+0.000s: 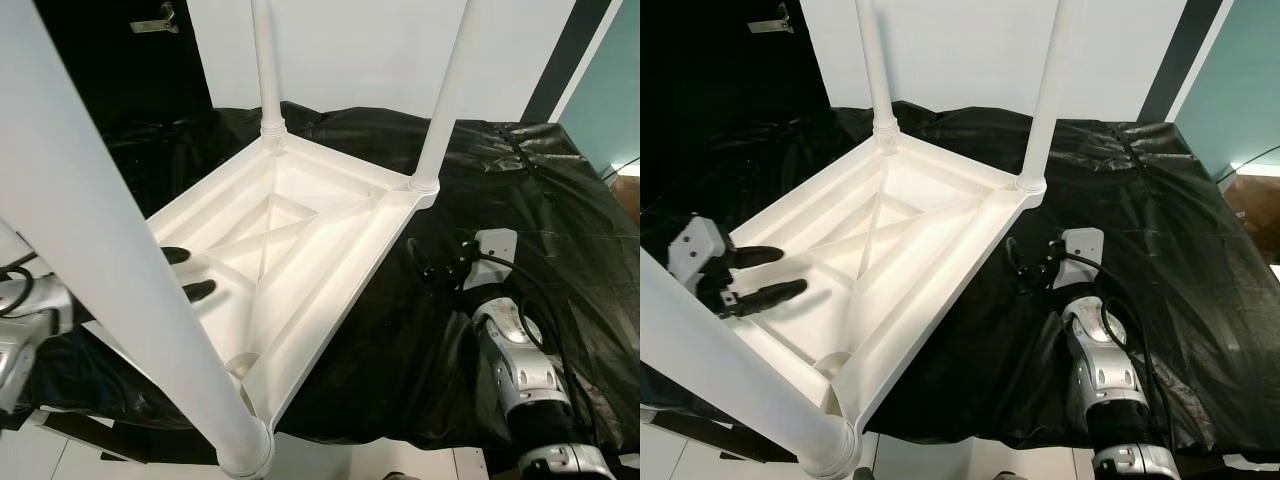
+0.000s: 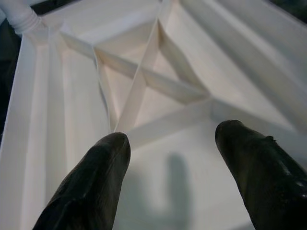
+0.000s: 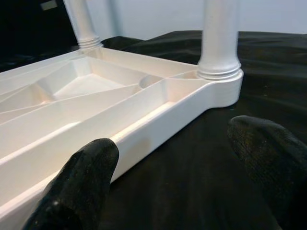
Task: Building children table
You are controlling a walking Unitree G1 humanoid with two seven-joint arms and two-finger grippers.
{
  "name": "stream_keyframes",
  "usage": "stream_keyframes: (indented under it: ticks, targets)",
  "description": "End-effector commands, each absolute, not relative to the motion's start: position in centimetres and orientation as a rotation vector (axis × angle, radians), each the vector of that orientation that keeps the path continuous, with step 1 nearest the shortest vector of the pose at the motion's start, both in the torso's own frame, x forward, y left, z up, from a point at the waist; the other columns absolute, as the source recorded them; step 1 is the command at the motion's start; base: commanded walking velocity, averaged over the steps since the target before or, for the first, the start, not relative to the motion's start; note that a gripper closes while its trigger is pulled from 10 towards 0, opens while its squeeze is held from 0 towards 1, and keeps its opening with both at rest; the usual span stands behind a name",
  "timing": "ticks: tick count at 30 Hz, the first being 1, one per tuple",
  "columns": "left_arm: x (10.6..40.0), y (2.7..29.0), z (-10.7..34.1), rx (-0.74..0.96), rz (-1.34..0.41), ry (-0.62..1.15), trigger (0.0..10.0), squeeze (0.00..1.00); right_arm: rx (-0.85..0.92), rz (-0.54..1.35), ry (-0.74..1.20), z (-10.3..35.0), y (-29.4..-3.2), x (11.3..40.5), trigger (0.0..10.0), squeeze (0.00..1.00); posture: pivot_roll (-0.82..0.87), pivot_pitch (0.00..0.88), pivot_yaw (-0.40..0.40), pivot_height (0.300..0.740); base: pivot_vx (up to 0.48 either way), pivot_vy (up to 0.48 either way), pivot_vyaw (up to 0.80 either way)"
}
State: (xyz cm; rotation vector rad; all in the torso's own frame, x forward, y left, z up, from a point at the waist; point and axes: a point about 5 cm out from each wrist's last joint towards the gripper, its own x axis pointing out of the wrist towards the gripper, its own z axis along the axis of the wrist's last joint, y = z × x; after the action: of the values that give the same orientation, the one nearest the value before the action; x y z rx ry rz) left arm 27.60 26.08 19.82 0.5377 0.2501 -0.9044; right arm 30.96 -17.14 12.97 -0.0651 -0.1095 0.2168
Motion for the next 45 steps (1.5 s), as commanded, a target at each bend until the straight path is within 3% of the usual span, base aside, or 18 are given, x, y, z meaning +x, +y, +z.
stream_keyframes:
  ticks: [1, 3, 4, 5, 6, 7, 8, 10, 11, 20, 36, 37, 40, 41, 45]
  targets:
    - [26.7, 25.9, 19.0, 0.558, -1.079, 0.341, 10.0, 0.0, -0.07, 0.22, -0.101, 13.0, -17.1, 30.8, 10.0, 0.0, 0.02, 0.021, 0.01, 0.74, 0.0, 0.0, 0.0]
    - [26.7, 25.9, 19.0, 0.558, -1.079, 0.341, 10.0, 0.0, -0.07, 0.22, -0.101, 13.0, -17.1, 30.8, 10.0, 0.0, 0.02, 0.021, 0.01, 0.74, 0.0, 0.0, 0.0]
    - [26.6, 26.4, 18.5, 0.609, -1.086, 0.391, 10.0, 0.08, -0.075, 0.219, -0.097, 13.2, -17.1, 30.7, 10.0, 0.0, 0.02, 0.025, 0.012, 0.74, 0.0, 0.0, 0.0]
    - [26.6, 26.4, 18.5, 0.609, -1.086, 0.391, 10.0, 0.08, -0.075, 0.219, -0.097, 13.2, -17.1, 30.7, 10.0, 0.0, 0.02, 0.025, 0.012, 0.74, 0.0, 0.0, 0.0]
    - [26.3, 26.6, 18.2, 0.616, -1.104, 0.439, 10.0, 0.76, -0.08, 0.214, -0.095, 13.3, -17.2, 30.7, 10.0, 0.0, 0.02, 0.027, 0.016, 0.74, 0.0, 0.0, 0.0]
    - [26.3, 26.6, 18.2, 0.616, -1.104, 0.439, 10.0, 0.76, -0.08, 0.214, -0.095, 13.3, -17.2, 30.7, 10.0, 0.0, 0.02, 0.027, 0.016, 0.74, 0.0, 0.0, 0.0]
    - [25.9, 26.9, 17.8, 0.656, -1.134, 0.491, 10.0, 1.0, -0.087, 0.204, -0.087, 13.6, -17.4, 30.6, 10.0, 0.0, 0.02, 0.027, 0.014, 0.74, 0.0, 0.0, 0.0]
    - [25.7, 26.9, 17.8, 0.658, -1.143, 0.498, 10.0, 1.0, -0.093, 0.202, -0.085, 13.7, -17.5, 30.6, 10.0, 0.0, 0.02, 0.027, 0.014, 0.74, 0.0, 0.0, 0.0]
    - [25.6, 26.9, 17.9, 0.671, -1.154, 0.493, 10.0, 0.0, -0.097, 0.2, -0.079, 13.7, -17.5, 30.5, 10.0, 0.0, 0.02, 0.03, 0.011, 0.74, 0.0, 0.0, 0.0]
    - [24.9, 27.4, 18.2, 0.658, -1.191, 0.513, 10.0, 0.0, -0.124, 0.198, -0.058, 14.0, -18.0, 30.4, 10.0, 0.0, 0.03, 0.031, 0.005, 0.74, 0.0, 0.0, 0.0]
    - [27.6, 24.2, 15.5, 0.946, -1.197, 0.53, 10.0, 0.0, -0.148, 0.186, -0.051, 14.5, -17.7, 30.5, 10.0, 0.0, 0.01, 0.032, 0.023, 0.74, 0.0, 0.0, 0.0]
    - [28.2, 23.5, 15.5, 0.937, -1.229, 0.526, 3.5, 0.0, -0.154, 0.18, -0.053, 14.6, -17.8, 30.5, 10.0, 0.0, 0.01, 0.032, 0.032, 0.74, 0.0, 0.0, 0.0]
    - [28.3, 23.3, 15.5, 0.922, -1.245, 0.53, 3.5, 0.0, -0.157, 0.179, -0.055, 14.7, -17.8, 30.5, 10.0, 0.0, 0.01, 0.032, 0.037, 0.74, 0.0, 0.0, 0.0]
    - [28.3, 23.3, 15.5, 0.923, -1.26, 0.547, 0.0, 0.0, -0.158, 0.178, -0.057, 14.7, -17.8, 30.4, 10.0, 0.0, 0.0, 0.031, 0.048, 0.74, 0.0, 0.0, 0.0]
    - [28.4, 23.8, 15.2, 0.949, -1.288, 0.622, 0.0, 0.0, -0.163, 0.171, -0.059, 14.7, -17.9, 30.2, 10.0, 0.0, 0.0, 0.032, 0.065, 0.74, 0.0, 0.0, 0.0]
